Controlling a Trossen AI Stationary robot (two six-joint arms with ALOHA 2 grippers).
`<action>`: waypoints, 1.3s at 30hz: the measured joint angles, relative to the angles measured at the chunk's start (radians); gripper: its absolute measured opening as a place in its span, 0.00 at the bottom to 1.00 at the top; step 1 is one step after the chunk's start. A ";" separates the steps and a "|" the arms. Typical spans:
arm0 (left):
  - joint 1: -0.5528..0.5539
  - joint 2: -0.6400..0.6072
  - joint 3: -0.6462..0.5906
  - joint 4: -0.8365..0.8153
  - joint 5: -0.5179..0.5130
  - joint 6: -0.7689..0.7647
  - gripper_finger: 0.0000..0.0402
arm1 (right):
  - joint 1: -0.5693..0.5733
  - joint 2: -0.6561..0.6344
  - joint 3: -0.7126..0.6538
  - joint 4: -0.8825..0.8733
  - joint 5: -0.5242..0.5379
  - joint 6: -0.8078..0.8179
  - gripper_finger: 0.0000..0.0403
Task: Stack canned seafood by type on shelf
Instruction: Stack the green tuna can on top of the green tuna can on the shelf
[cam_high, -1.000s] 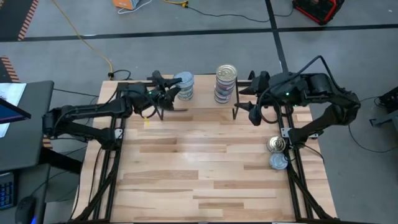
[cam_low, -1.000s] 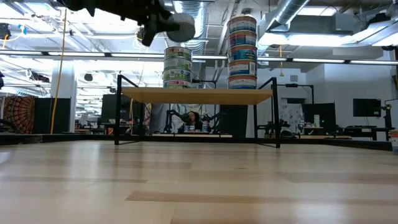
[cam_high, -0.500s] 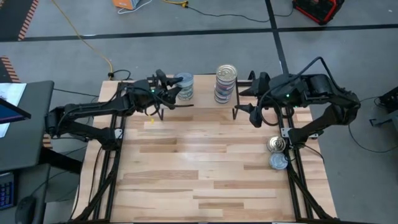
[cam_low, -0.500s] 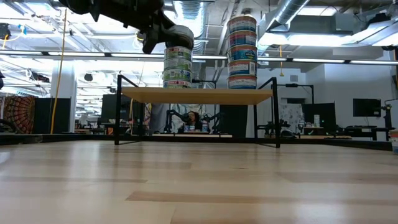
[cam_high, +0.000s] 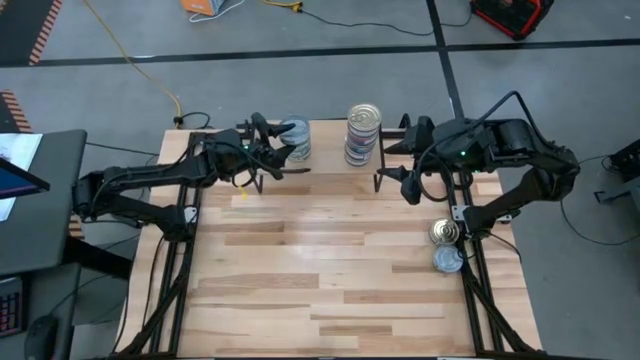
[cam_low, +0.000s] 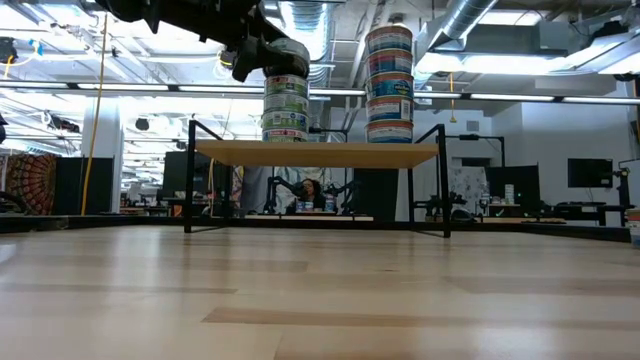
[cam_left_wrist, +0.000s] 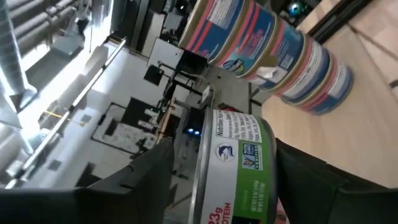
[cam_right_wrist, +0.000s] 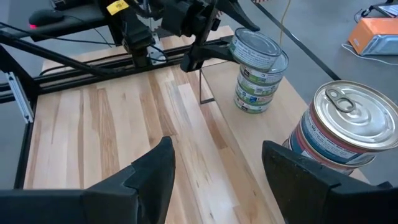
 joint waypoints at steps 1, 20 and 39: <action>0.005 0.000 0.000 -0.001 0.009 -0.016 0.61 | 0.000 0.000 0.000 0.001 0.000 0.000 0.66; 0.107 0.000 0.072 -0.115 0.214 -0.207 0.61 | 0.000 0.000 0.000 0.004 0.000 0.008 0.66; 0.097 -0.001 0.126 -0.262 0.215 -0.267 0.61 | 0.029 0.001 0.001 0.004 -0.001 0.010 0.66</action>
